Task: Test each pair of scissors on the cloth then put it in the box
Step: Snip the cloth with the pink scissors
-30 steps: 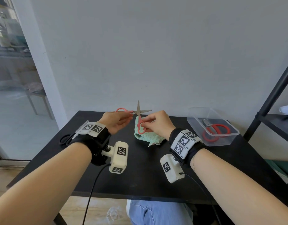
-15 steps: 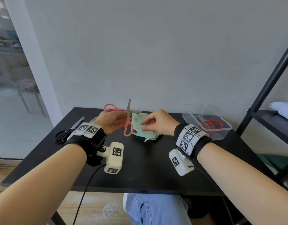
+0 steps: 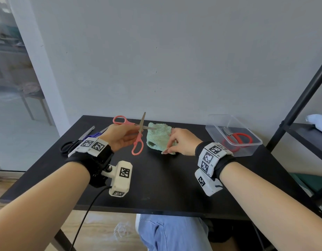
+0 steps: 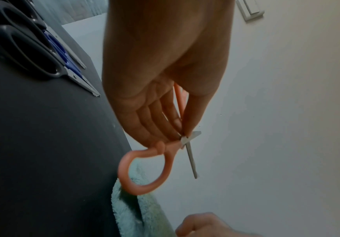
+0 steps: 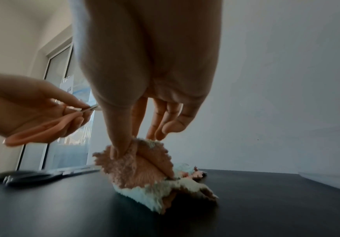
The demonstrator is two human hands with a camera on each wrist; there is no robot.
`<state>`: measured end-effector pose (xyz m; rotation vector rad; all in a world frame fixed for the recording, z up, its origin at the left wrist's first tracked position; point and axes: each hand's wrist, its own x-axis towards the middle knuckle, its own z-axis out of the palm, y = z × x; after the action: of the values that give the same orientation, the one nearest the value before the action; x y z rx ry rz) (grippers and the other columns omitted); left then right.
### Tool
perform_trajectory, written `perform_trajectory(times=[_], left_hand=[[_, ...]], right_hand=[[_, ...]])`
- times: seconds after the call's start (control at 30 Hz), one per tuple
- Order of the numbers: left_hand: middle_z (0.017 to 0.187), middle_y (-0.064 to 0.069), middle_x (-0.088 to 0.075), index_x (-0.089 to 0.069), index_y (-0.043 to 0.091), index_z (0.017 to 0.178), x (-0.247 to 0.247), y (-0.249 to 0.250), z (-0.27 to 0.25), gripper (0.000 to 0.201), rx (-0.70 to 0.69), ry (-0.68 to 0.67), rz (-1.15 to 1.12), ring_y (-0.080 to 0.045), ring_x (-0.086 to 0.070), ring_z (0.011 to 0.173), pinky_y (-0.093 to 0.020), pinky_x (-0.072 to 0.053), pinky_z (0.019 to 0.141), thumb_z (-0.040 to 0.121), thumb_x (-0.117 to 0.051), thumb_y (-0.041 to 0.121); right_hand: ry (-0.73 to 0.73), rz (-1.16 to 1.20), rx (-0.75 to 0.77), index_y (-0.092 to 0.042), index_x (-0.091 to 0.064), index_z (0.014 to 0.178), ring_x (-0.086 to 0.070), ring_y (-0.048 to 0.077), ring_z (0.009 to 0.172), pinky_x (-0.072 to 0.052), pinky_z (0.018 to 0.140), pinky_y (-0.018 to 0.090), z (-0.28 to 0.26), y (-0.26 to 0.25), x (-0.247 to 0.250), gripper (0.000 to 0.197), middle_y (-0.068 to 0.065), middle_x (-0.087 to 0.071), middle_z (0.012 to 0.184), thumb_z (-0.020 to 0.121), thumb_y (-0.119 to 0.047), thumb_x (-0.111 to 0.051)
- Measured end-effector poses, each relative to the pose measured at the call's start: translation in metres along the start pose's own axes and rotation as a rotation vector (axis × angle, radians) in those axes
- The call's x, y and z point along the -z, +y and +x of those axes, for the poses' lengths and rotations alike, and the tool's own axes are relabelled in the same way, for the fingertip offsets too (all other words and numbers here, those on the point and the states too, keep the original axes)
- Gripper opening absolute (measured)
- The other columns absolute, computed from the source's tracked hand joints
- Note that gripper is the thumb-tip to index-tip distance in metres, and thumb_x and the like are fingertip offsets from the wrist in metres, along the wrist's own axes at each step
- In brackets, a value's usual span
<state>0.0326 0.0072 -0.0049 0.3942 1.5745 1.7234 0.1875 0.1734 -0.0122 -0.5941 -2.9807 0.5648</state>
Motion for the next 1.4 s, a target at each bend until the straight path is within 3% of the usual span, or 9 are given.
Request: perform_trajectory(times=[0.23,0.37,0.5,0.63,0.83,0.97,1.2,1.3,1.4], left_hand=[[0.088,-0.011,-0.069,-0.063,-0.001,0.103,-0.018,-0.002,0.006,0.014,-0.006,-0.154,0.021,-0.019,-0.067,0.068,-0.026,-0.055,0.053,0.09,-0.059,0.004],[0.082,-0.01,-0.067,-0.064,-0.004,0.104,-0.031,-0.004,0.011,0.017,-0.007,-0.232,0.082,-0.017,-0.064,0.061,-0.025,-0.051,0.05,0.09,-0.059,0.004],[0.083,-0.01,-0.07,-0.068,0.002,0.094,-0.042,-0.005,0.02,0.012,-0.026,-0.301,0.115,-0.019,-0.064,0.067,-0.032,-0.049,0.066,0.091,-0.057,0.004],[0.082,-0.009,-0.069,-0.068,0.0,0.094,-0.05,-0.003,0.031,0.013,-0.058,-0.328,0.116,-0.018,-0.064,0.069,-0.032,-0.051,0.066,0.092,-0.056,0.006],[0.084,-0.006,-0.072,-0.066,0.0,0.094,-0.058,-0.001,0.048,0.015,-0.098,-0.324,0.035,-0.015,-0.063,0.069,-0.029,-0.049,0.067,0.094,-0.052,0.006],[0.088,-0.008,-0.073,-0.064,0.005,0.089,-0.063,0.007,0.052,0.014,-0.131,-0.321,0.006,-0.013,-0.063,0.066,-0.023,-0.05,0.055,0.094,-0.051,0.007],[0.084,-0.005,-0.073,-0.06,0.008,0.086,-0.063,0.024,0.051,0.015,-0.183,-0.306,-0.09,-0.013,-0.065,0.067,-0.023,-0.052,0.059,0.095,-0.049,0.005],[0.083,-0.002,-0.073,-0.062,0.009,0.085,-0.059,0.032,0.045,0.017,-0.211,-0.283,-0.089,-0.012,-0.066,0.067,-0.025,-0.05,0.066,0.095,-0.049,0.007],[0.085,-0.002,-0.074,-0.063,0.01,0.085,-0.056,0.037,0.037,0.017,-0.23,-0.275,-0.075,-0.011,-0.066,0.067,-0.024,-0.052,0.063,0.096,-0.049,0.008]], right_hand=[[0.095,0.257,-0.025,-0.007,-0.073,0.074,-0.049,0.001,0.054,-0.035,0.054,0.013,0.013,0.004,0.019,0.029,-0.007,-0.064,0.065,0.079,-0.036,-0.074],[0.151,0.318,-0.037,-0.006,-0.074,0.073,-0.06,0.013,0.068,-0.047,0.068,0.023,0.025,0.015,0.025,0.018,0.005,-0.072,0.08,0.081,-0.023,-0.073],[0.187,0.508,-0.004,-0.004,-0.074,0.082,-0.064,0.014,0.071,-0.046,0.065,0.009,0.03,0.021,0.033,0.015,0.016,-0.072,0.082,0.082,-0.019,-0.073],[0.2,0.568,0.028,-0.004,-0.075,0.084,-0.065,0.008,0.073,-0.05,0.078,0.018,0.039,0.028,0.04,0.012,0.007,-0.072,0.079,0.081,-0.016,-0.074],[0.296,0.628,-0.008,0.002,-0.07,0.08,-0.06,0.004,0.052,-0.048,0.061,0.016,0.052,0.043,0.057,0.013,0.007,-0.065,0.063,0.082,-0.011,-0.072],[0.493,0.501,-0.051,-0.001,-0.07,0.082,-0.059,0.011,0.061,-0.049,0.063,0.018,0.059,0.045,0.094,0.013,0.006,-0.066,0.07,0.084,-0.014,-0.07],[0.705,0.35,-0.079,0.003,-0.067,0.077,-0.051,0.008,0.058,-0.043,0.07,0.024,0.065,0.027,0.157,0.024,-0.004,-0.056,0.06,0.086,-0.019,-0.067],[0.703,0.318,-0.076,0.016,-0.063,0.086,-0.051,0.018,0.064,-0.044,0.069,0.026,0.063,0.021,0.17,0.036,0.009,-0.055,0.069,0.086,-0.021,-0.066],[0.574,0.288,-0.103,0.003,-0.066,0.081,-0.05,0.009,0.057,-0.041,0.063,0.021,0.056,0.015,0.165,0.025,0.0,-0.057,0.067,0.085,-0.021,-0.069]])
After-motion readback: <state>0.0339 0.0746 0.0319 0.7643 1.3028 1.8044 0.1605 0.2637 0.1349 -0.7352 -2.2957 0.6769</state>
